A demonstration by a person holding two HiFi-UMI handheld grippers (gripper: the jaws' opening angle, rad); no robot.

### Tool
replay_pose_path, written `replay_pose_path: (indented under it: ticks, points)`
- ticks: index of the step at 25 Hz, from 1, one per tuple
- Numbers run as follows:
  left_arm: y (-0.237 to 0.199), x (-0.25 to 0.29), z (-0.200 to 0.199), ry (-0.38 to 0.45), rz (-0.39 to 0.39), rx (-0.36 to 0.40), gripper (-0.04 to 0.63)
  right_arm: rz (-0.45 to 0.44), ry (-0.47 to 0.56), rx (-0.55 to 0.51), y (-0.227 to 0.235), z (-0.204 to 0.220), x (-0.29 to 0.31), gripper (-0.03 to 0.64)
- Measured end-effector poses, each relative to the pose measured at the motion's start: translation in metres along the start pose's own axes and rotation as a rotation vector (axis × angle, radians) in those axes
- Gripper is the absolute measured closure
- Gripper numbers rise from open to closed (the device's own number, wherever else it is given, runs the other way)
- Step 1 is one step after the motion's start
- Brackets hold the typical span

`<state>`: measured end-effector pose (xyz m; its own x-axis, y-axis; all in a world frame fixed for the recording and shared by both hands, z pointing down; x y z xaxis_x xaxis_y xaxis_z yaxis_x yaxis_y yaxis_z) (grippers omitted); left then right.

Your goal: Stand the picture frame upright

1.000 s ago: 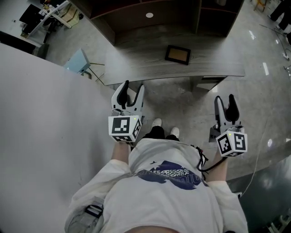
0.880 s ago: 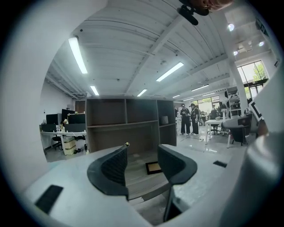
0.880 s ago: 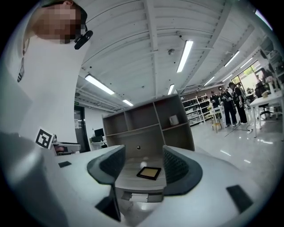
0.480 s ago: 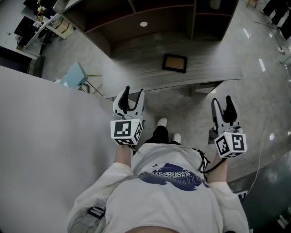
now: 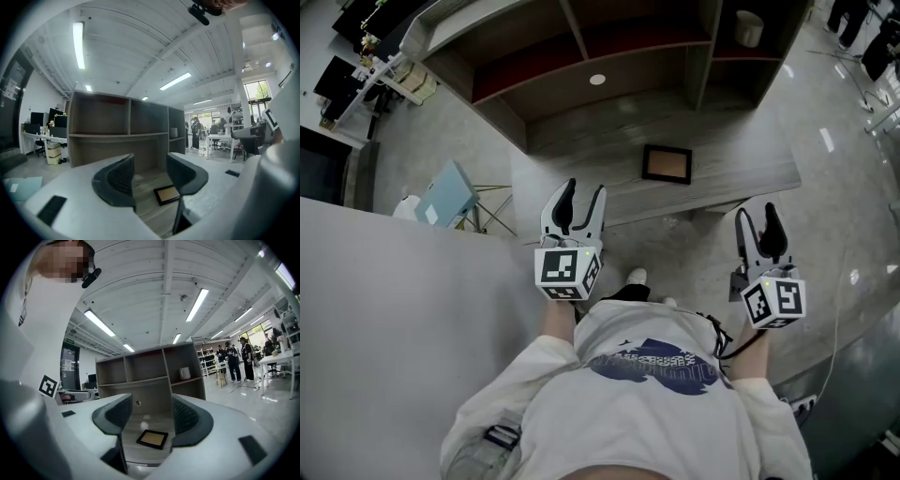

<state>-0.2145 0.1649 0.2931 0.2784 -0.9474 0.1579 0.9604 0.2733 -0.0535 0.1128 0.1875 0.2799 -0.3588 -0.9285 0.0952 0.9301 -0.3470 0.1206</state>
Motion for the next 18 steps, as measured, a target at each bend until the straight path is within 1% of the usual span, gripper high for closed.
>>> replay_pose_path:
  ticks: [6,10,13,16,18]
  points:
    - [-0.037,0.03,-0.007,-0.002,0.048,0.002,0.397,0.023,0.005,0.022,-0.022,-0.001,0.043,0.374]
    - [-0.052,0.047,-0.012,-0.004,0.085,0.009,0.397,0.065,0.001,0.052,-0.027,-0.001,0.059,0.374]
    - [-0.06,0.059,-0.012,-0.015,0.097,0.009,0.397,0.081,-0.009,0.063,-0.029,0.0,0.068,0.374]
    - [-0.061,0.071,-0.007,-0.053,0.101,0.062,0.397,0.09,-0.027,0.066,-0.027,0.003,0.075,0.374]
    - [-0.056,0.077,-0.004,-0.067,0.12,0.067,0.397,0.095,-0.033,0.081,-0.021,0.005,0.079,0.374]
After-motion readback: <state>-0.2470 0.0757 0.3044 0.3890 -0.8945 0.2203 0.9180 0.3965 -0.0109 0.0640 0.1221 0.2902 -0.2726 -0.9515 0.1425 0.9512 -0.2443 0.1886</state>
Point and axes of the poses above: the fingertips, and each gripper's own axes: x forward along the fingers, y to its right, z out of its underside, the point moved 5 cm from there along -x, backward along the fingers, and after that the axes turned 3 degrees about -x, right-handed, at the moved point
